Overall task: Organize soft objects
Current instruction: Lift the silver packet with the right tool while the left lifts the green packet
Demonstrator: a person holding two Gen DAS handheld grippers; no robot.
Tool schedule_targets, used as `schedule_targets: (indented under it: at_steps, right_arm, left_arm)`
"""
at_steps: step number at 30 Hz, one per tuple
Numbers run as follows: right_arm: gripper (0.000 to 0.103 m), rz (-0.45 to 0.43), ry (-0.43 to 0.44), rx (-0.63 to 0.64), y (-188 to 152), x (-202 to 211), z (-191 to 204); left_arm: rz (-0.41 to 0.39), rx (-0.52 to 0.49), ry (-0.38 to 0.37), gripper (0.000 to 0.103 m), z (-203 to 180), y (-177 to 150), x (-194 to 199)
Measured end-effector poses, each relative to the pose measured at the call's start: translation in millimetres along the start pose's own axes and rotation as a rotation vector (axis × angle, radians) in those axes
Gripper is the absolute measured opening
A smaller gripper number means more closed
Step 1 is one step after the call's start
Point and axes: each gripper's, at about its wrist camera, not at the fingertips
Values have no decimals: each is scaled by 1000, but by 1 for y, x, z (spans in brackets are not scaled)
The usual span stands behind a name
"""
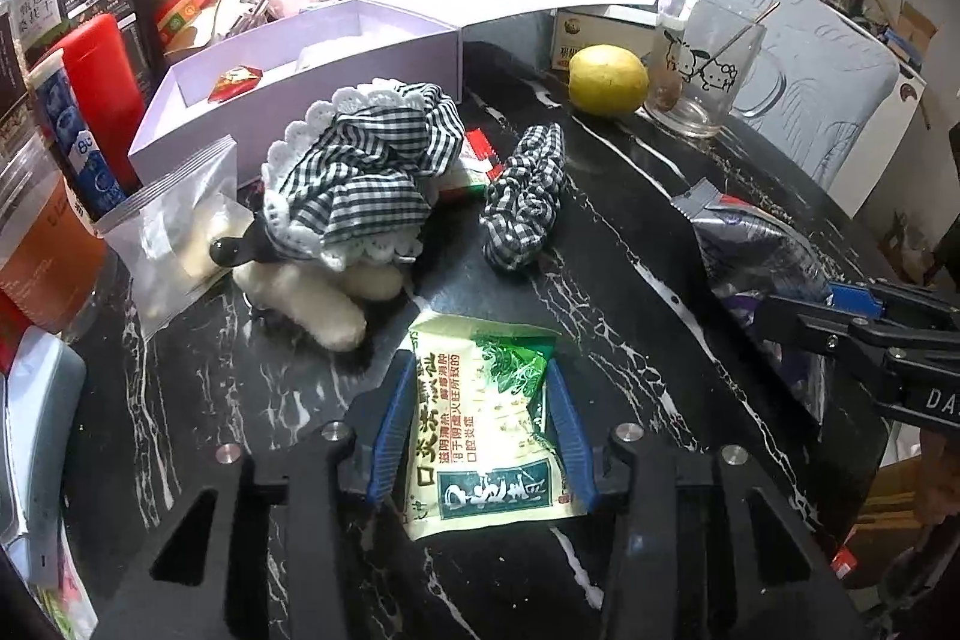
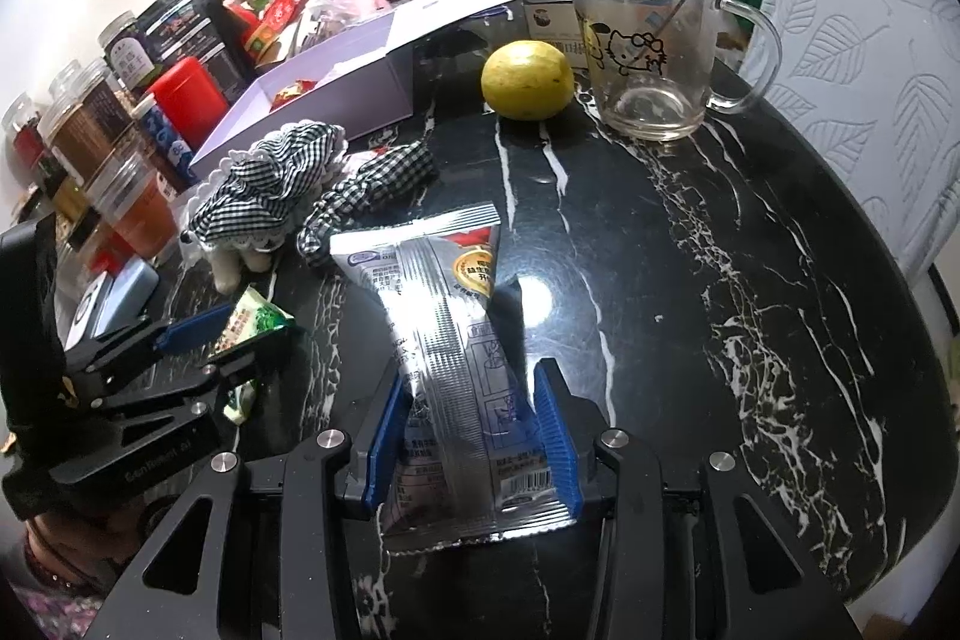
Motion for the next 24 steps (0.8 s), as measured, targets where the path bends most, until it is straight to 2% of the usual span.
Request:
schedule_targets:
  at_steps: [2,8,16,24]
  right_arm:
    - [40,-6,3,8,-1,0,0]
    - [35,-16,18,1,-3,3,1]
    - [33,-22,62,14,-9,11,14]
    - [33,-54,118,32,-12,28,32]
  left_arm:
    - [-16,11,-63,40,1,-1,4]
    - [-47,39,-86,40,3,-3,18]
    - [-105,63,-79,39,9,-4,41]
    - [-215,77,-56,39,19,-3,75]
Point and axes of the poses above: each gripper's, at about its wrist camera, not at the fingertips, and x roughly against the way its jaws point, z to its left, y to its top, and after that the axes turned 12 degrees about -x, right-handed
